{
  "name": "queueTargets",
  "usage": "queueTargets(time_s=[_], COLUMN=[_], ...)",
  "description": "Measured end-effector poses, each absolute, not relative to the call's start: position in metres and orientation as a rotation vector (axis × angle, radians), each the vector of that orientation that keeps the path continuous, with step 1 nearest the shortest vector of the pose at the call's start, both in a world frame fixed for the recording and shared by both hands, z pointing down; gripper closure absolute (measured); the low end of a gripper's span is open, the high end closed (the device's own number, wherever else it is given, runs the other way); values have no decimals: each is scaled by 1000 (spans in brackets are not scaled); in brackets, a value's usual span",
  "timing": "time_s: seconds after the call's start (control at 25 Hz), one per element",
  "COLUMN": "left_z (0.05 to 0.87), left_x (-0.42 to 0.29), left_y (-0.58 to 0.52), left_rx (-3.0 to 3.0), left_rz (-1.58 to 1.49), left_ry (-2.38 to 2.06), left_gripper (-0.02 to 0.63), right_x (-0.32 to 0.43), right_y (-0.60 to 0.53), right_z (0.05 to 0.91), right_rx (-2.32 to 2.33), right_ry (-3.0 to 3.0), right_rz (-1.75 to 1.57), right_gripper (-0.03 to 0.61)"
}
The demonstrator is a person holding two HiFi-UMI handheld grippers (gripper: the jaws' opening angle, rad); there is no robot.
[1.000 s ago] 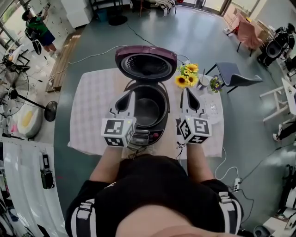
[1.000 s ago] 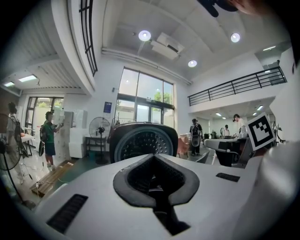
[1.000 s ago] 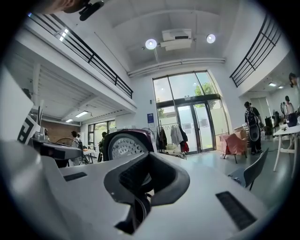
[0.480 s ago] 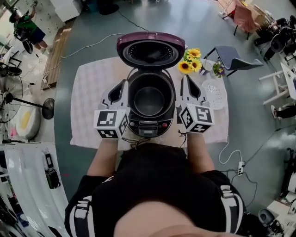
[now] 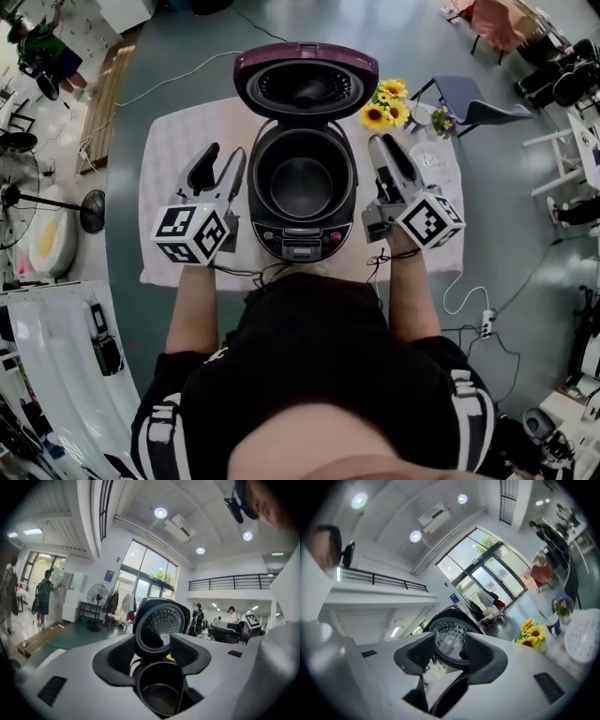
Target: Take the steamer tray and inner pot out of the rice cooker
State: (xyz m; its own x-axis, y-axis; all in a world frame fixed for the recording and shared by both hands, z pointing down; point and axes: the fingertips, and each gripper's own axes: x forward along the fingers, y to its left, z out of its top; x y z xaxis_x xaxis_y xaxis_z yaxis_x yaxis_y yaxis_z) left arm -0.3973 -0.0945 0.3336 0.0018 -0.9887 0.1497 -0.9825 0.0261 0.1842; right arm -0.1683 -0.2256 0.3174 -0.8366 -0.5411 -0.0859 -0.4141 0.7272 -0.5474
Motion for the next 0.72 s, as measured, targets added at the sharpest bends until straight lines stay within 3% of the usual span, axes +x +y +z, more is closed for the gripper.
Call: queueTargets(time_s=[0.04,0.08,0.2,0.72], left_z=[334,335,346,413], left_x=[-401,-406,-420,-390], left_y=[-93,-92,-85,-67], left_rx=[2033,2020,1951,1663], left_rz=[-79,-118,-230,-564], left_ry=[-2029,-1996,-1887,-1045], left_gripper=[366,328,260,261], right_x=[-165,-161,-158,-154], right_y=[-229,-233,-235,-235], right_z=[317,318,326,384], right_rx=[-727,-704,-637,-355], right_ry=[2654,2616,2521,2474], right_rz=[-837,-903,-1089,-1650], right_gripper=[364,331,257,249])
